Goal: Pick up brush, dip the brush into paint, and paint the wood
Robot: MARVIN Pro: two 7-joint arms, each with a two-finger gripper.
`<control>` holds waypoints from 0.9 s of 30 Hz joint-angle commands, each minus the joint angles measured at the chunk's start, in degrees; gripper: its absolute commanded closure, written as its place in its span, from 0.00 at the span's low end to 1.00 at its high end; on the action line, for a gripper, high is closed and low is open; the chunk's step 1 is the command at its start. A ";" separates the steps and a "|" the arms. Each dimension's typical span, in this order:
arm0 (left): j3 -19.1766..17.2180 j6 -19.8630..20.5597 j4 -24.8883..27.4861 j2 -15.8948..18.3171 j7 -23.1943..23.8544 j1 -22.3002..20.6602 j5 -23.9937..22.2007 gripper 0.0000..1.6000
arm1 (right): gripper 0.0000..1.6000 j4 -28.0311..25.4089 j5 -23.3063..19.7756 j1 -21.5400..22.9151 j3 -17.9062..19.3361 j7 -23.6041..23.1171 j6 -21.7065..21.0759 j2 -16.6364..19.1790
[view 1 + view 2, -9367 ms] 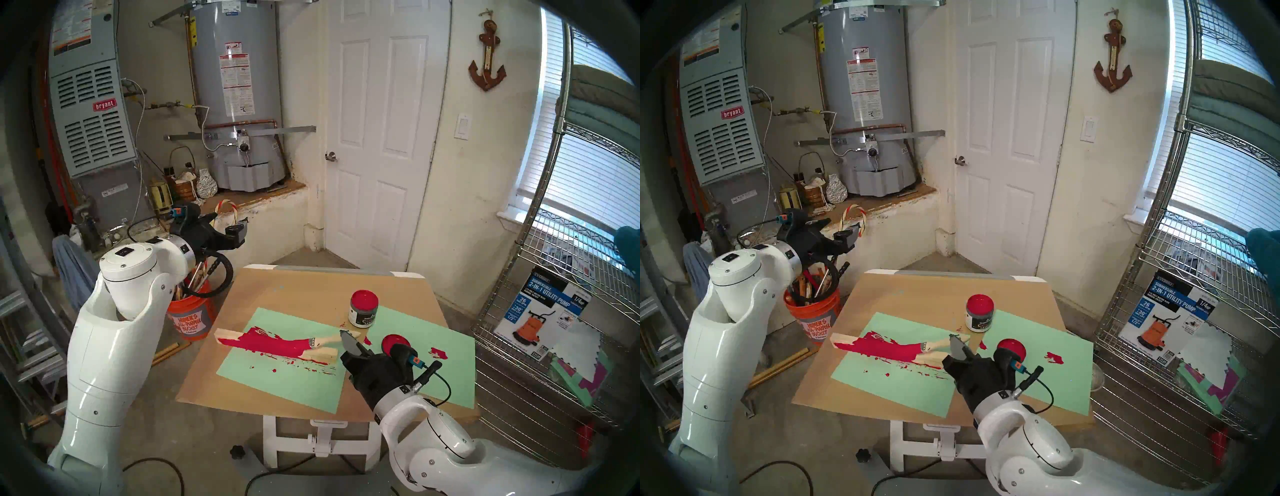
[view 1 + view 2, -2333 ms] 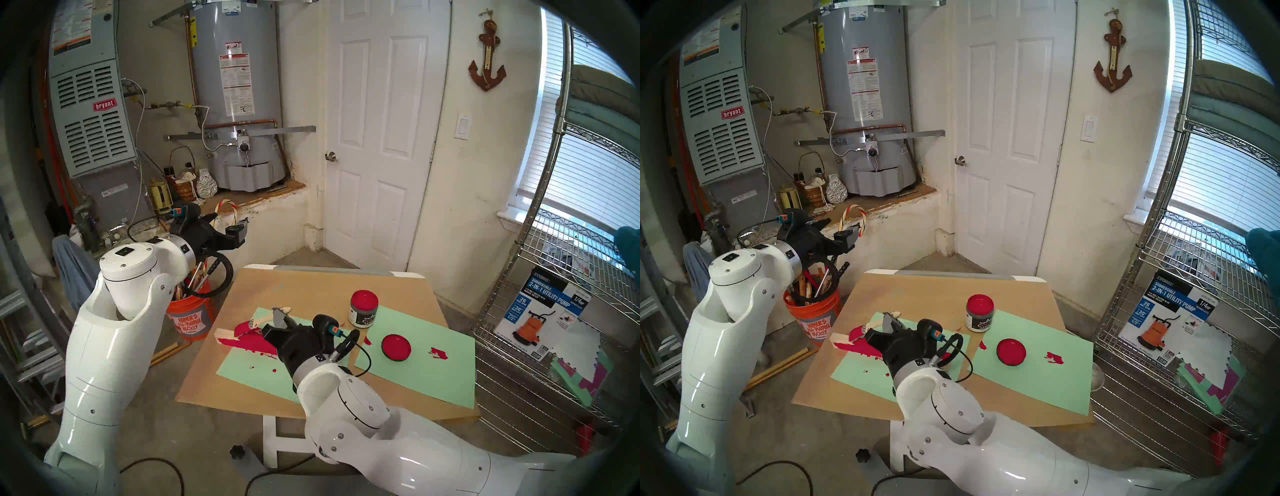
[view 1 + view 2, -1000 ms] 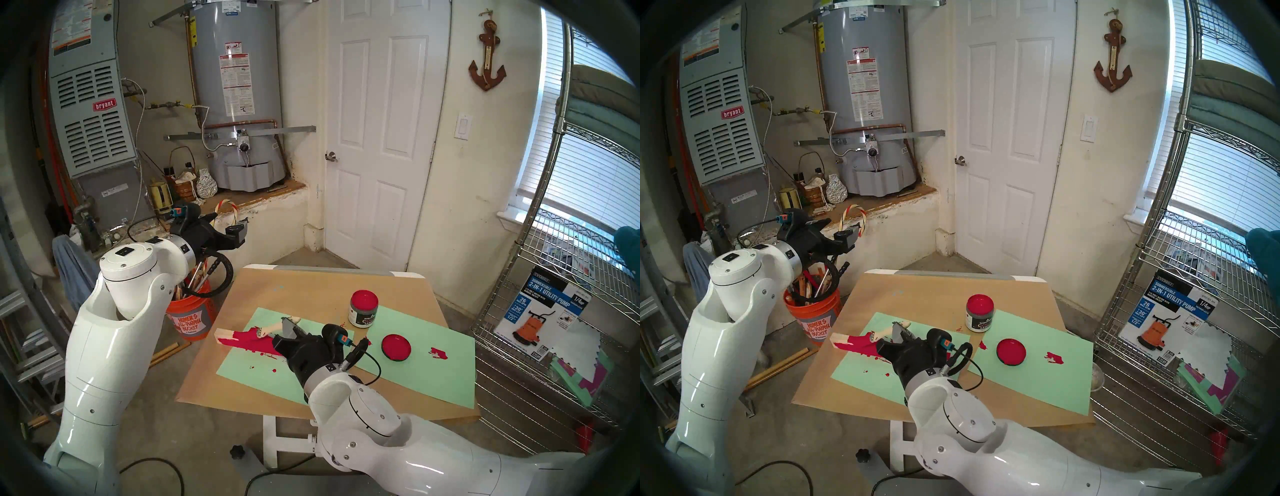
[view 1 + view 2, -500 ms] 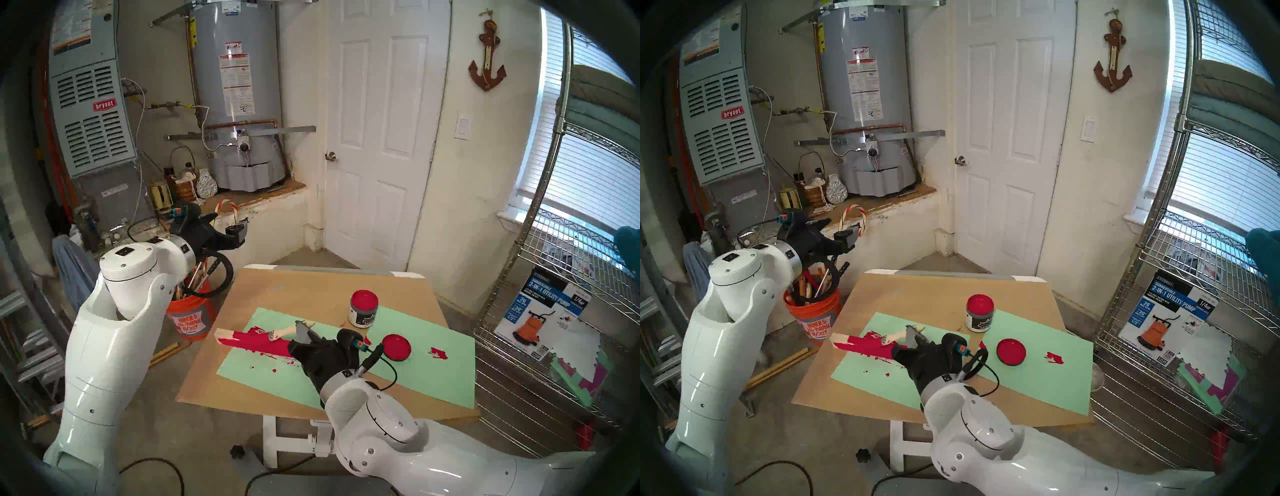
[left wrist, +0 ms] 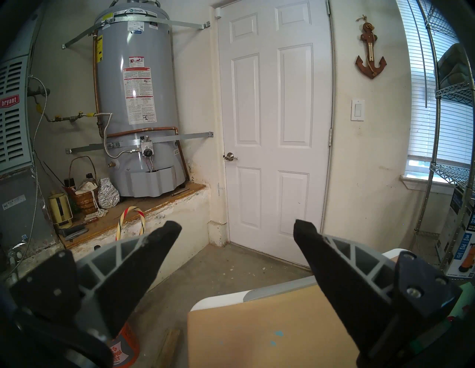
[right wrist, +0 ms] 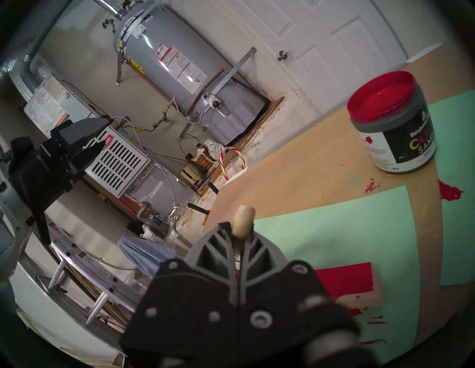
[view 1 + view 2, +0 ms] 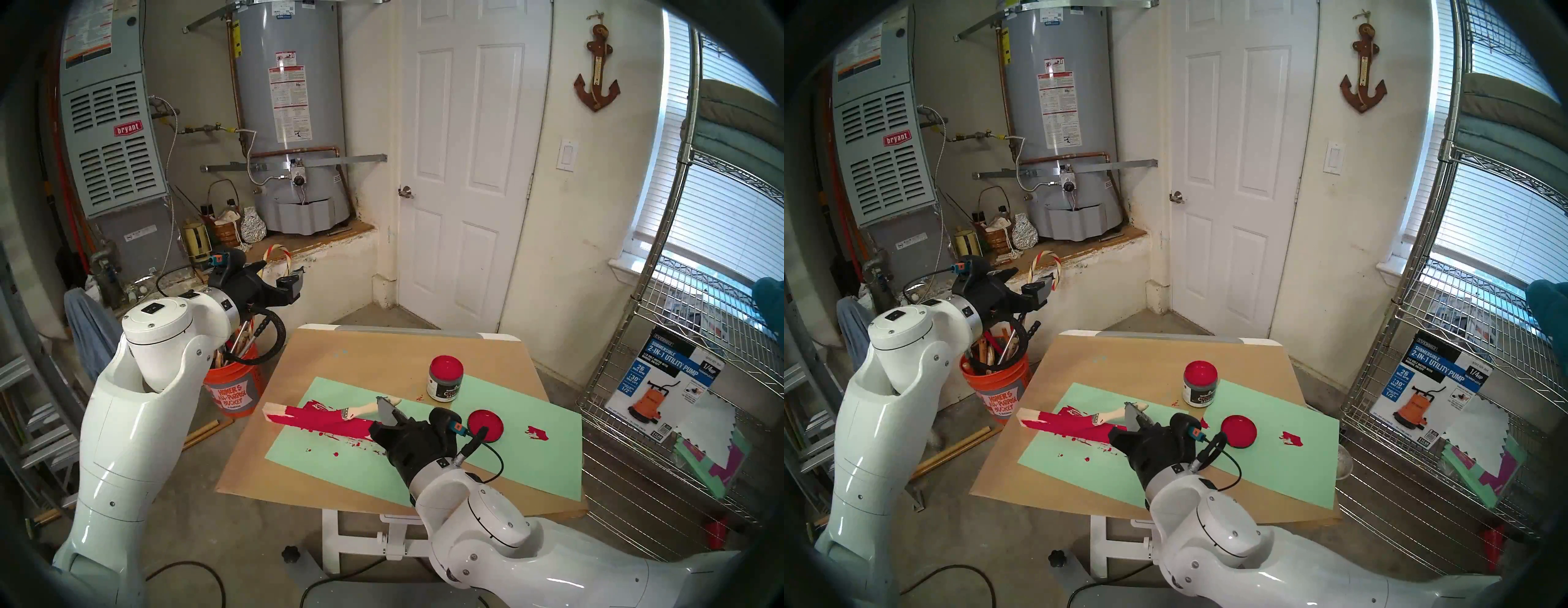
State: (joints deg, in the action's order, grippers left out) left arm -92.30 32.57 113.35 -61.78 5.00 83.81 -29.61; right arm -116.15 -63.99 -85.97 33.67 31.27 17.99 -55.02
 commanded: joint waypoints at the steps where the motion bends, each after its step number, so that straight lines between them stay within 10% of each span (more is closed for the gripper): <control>1: -0.23 -0.59 0.89 0.04 -0.01 -0.66 0.11 0.00 | 1.00 -2.61 0.14 -1.09 0.77 -0.74 1.05 2.51; 27: -0.14 -0.64 0.89 0.20 -0.16 -0.65 -0.09 0.00 | 1.00 -7.10 -0.14 -7.96 4.96 -3.47 5.59 14.90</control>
State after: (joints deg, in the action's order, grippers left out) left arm -92.21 32.51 113.35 -61.62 4.86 83.81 -29.83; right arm -121.15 -64.06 -92.19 37.47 28.45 21.83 -43.86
